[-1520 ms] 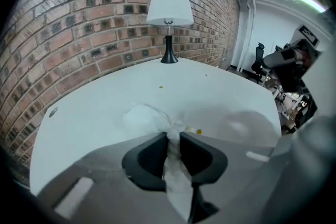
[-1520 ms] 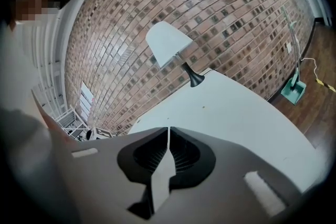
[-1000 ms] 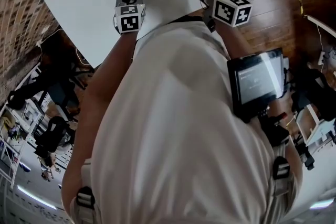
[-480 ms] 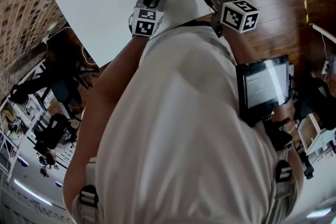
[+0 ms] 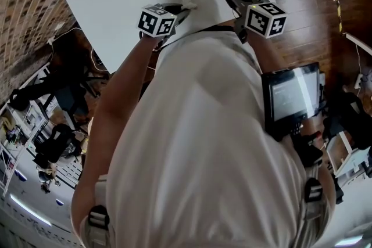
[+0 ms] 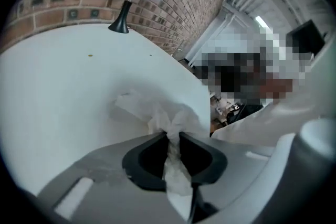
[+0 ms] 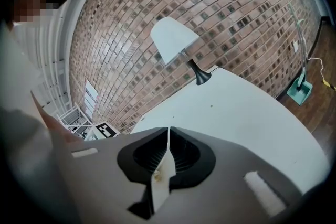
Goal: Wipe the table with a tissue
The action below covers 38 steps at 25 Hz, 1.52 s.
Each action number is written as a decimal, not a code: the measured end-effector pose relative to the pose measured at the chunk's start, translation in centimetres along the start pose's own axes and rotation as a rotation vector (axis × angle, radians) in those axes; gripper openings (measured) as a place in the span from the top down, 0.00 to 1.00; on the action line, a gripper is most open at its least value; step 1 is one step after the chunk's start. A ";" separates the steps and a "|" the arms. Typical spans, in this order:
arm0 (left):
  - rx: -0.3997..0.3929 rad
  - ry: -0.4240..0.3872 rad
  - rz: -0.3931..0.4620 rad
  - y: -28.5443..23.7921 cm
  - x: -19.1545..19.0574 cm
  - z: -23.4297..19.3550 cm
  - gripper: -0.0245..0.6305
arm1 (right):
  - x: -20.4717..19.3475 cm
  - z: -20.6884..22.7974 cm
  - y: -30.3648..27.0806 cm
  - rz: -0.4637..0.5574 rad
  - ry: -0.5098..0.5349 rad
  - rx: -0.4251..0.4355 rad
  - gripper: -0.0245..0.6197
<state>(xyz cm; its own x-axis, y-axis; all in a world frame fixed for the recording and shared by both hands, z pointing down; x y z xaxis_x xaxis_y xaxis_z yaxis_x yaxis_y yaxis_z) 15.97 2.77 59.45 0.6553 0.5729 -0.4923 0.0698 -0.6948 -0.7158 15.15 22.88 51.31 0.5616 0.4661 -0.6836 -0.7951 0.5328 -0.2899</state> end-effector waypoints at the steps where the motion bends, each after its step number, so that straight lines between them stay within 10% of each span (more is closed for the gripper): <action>1: -0.027 0.036 0.015 0.2 -0.2 0.2 0.87 | 0.0 -0.1 0.0 -0.002 0.001 0.002 0.93; 15: 0.183 0.255 0.428 6.7 1.3 -4.4 0.86 | 0.2 -0.9 -1.2 -0.030 0.027 0.044 0.93; 38: 0.633 0.050 0.306 6.3 10.8 -14.6 0.86 | 1.7 -1.2 -2.4 -0.116 0.205 0.090 0.94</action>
<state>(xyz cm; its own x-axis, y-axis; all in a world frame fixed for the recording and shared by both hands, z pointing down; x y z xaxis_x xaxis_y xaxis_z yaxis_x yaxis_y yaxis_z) 34.43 -1.75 56.87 0.6101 0.3608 -0.7054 -0.5644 -0.4270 -0.7065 17.71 21.50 50.06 0.5826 0.2503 -0.7733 -0.6993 0.6392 -0.3199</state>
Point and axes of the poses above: the fingertips, and each gripper's own axes: y backward along the fingers, z to its right, x out of its top, the point moved 6 cm from there along y, backward along the fingers, and after that the axes turned 5 degrees about z, right-handed, at the moved point
